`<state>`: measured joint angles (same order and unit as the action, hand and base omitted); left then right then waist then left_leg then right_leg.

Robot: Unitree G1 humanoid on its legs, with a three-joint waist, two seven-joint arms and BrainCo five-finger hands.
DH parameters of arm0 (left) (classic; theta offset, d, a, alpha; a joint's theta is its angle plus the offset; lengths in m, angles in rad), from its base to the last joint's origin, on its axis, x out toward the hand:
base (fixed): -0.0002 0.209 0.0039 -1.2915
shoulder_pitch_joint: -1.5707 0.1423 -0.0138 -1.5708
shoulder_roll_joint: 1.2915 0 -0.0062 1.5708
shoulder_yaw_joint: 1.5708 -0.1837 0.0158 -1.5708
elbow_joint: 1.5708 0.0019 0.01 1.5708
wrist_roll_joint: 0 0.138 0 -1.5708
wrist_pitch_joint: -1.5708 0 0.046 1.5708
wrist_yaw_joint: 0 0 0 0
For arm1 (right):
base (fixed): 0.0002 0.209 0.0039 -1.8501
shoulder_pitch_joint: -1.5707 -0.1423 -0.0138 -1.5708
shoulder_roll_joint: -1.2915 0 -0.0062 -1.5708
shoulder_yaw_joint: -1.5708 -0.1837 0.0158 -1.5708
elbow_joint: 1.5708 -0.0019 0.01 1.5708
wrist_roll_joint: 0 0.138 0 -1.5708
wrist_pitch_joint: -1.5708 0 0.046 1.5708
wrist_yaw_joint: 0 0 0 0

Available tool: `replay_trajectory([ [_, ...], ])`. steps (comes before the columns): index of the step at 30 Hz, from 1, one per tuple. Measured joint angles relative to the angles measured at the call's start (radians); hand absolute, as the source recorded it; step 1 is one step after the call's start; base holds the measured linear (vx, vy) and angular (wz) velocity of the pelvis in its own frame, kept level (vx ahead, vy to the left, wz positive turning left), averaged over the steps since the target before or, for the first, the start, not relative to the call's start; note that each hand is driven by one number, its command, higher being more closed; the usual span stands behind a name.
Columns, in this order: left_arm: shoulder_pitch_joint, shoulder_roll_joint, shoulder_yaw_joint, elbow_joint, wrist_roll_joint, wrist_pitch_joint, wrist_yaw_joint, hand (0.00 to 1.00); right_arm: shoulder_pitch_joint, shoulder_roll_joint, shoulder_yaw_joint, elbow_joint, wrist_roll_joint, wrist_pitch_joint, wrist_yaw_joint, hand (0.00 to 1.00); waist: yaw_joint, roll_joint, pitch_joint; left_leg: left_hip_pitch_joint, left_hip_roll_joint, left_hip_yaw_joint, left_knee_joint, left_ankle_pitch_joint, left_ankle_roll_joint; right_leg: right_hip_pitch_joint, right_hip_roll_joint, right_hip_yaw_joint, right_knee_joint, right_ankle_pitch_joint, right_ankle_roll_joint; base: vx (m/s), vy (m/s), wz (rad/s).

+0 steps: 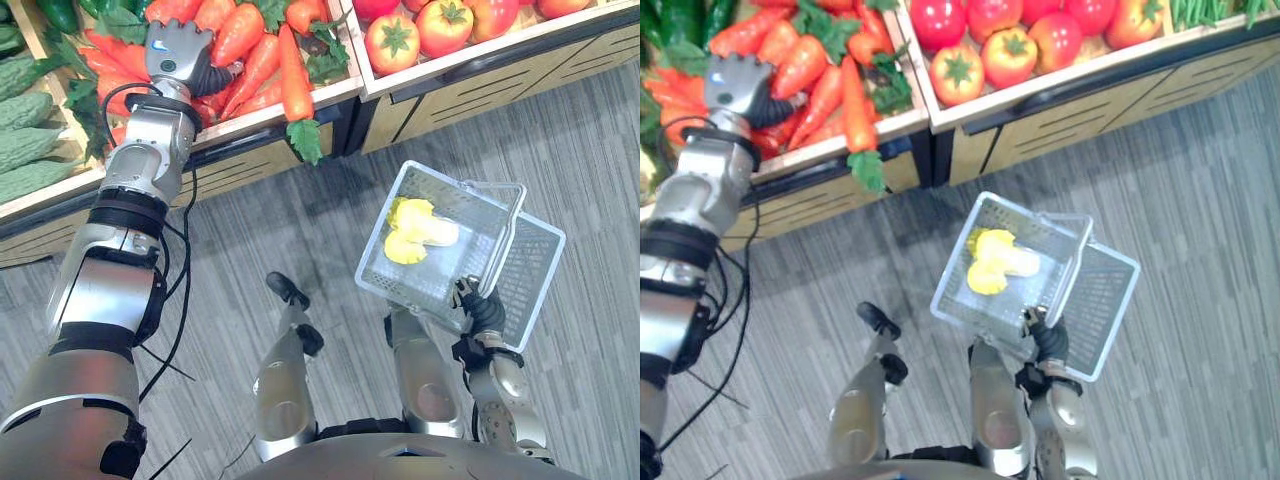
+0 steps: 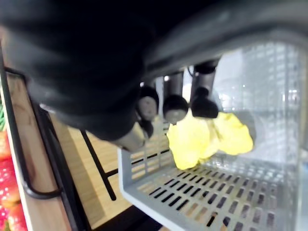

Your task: Pick vegetable in the basket

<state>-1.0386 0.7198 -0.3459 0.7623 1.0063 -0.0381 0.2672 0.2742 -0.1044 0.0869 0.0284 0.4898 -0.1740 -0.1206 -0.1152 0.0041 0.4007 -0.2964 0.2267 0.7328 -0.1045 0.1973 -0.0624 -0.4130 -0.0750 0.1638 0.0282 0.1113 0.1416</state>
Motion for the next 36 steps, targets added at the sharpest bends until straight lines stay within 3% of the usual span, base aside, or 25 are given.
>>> replay_trajectory([
  [8, 0.000, 0.093, 0.005, -0.168, -0.005, 0.013, 0.046, 1.00, 0.010, 0.008, -0.011, 0.052, 0.017, 0.000, 0.001, 1.00, -0.005, 0.022, -0.027, 0.041, -0.003, -0.029, 0.001, 0.005, 0.000, 0.062, -0.009, -0.059, 0.009, -0.028, -0.039, -0.02, -0.017, 0.15],
  [11, 0.005, 0.122, 0.006, -0.200, -0.005, 0.013, 0.066, 1.00, 0.004, 0.017, -0.032, 0.120, 0.017, 0.000, 0.004, 1.00, -0.004, 0.031, -0.037, 0.071, -0.009, -0.045, 0.005, 0.015, 0.010, 0.099, -0.013, -0.070, 0.012, -0.042, -0.038, 0.01, -0.015, 0.16],
  [14, 0.043, 0.162, 0.025, -0.230, -0.005, 0.015, 0.069, 1.00, 0.006, 0.018, -0.043, 0.196, 0.017, 0.006, 0.012, 1.00, -0.016, 0.036, -0.088, 0.083, -0.026, -0.071, 0.005, 0.015, 0.008, 0.116, -0.022, -0.075, 0.014, -0.054, -0.038, 0.03, -0.007, 0.08],
  [20, 0.115, 0.165, 0.065, -0.299, -0.005, 0.013, 0.090, 1.00, 0.012, 0.038, -0.087, 0.269, 0.015, 0.017, 0.029, 1.00, -0.043, 0.034, -0.134, 0.123, -0.047, -0.122, 0.004, 0.008, 0.001, 0.181, -0.036, -0.095, -0.008, -0.060, -0.033, 0.04, -0.005, 0.11],
  [25, 0.210, 0.164, 0.078, -0.345, -0.006, 0.012, 0.091, 1.00, 0.031, 0.046, -0.127, 0.274, 0.014, 0.030, 0.029, 1.00, -0.057, 0.033, -0.208, 0.148, -0.056, -0.142, -0.001, -0.002, -0.005, 0.215, -0.043, -0.094, -0.025, -0.064, -0.028, 0.03, -0.013, 0.03],
  [28, 0.300, 0.135, 0.101, -0.444, -0.016, 0.008, 0.093, 1.00, 0.030, 0.046, -0.142, 0.274, 0.006, 0.030, 0.028, 1.00, -0.057, 0.025, -0.224, 0.184, -0.060, -0.142, 0.000, -0.009, -0.009, 0.238, -0.046, -0.083, -0.024, -0.064, -0.027, 0.05, -0.006, -0.18],
  [33, 0.555, -0.123, 0.084, -0.625, -0.068, -0.048, 0.101, 1.00, 0.045, 0.045, -0.186, 0.214, -0.003, 0.031, 0.010, 1.00, -0.069, 0.032, -0.263, 0.270, -0.088, -0.122, 0.004, -0.049, -0.023, 0.245, -0.059, -0.017, 0.039, -0.105, -0.013, 0.05, 0.015, -0.36],
  [34, 0.625, -0.195, 0.065, -0.641, -0.094, -0.067, 0.096, 1.00, 0.036, 0.045, -0.185, 0.181, -0.005, 0.031, -0.001, 1.00, -0.059, 0.032, -0.265, 0.303, -0.094, -0.077, 0.004, -0.061, -0.017, 0.236, -0.076, -0.053, 0.062, -0.131, -0.046, 0.05, 0.073, -0.96],
  [35, 0.680, -0.243, 0.055, -0.660, -0.105, -0.080, 0.092, 1.00, 0.034, 0.043, -0.182, 0.160, -0.007, 0.031, -0.007, 1.00, -0.054, 0.034, -0.266, 0.327, -0.095, -0.037, 0.005, -0.077, -0.015, 0.220, -0.119, -0.179, 0.099, -0.140, -0.132, 0.04, 0.082, -1.32],
  [36, 0.743, -0.290, 0.033, -0.676, -0.135, -0.099, 0.088, 1.00, 0.022, 0.040, -0.171, 0.145, -0.018, 0.031, -0.015, 1.00, -0.052, 0.041, -0.265, 0.355, -0.088, 0.016, 0.005, -0.096, -0.021, 0.204, -0.197, -0.421, 0.162, -0.149, -0.273, 0.05, 0.108, -1.21],
])
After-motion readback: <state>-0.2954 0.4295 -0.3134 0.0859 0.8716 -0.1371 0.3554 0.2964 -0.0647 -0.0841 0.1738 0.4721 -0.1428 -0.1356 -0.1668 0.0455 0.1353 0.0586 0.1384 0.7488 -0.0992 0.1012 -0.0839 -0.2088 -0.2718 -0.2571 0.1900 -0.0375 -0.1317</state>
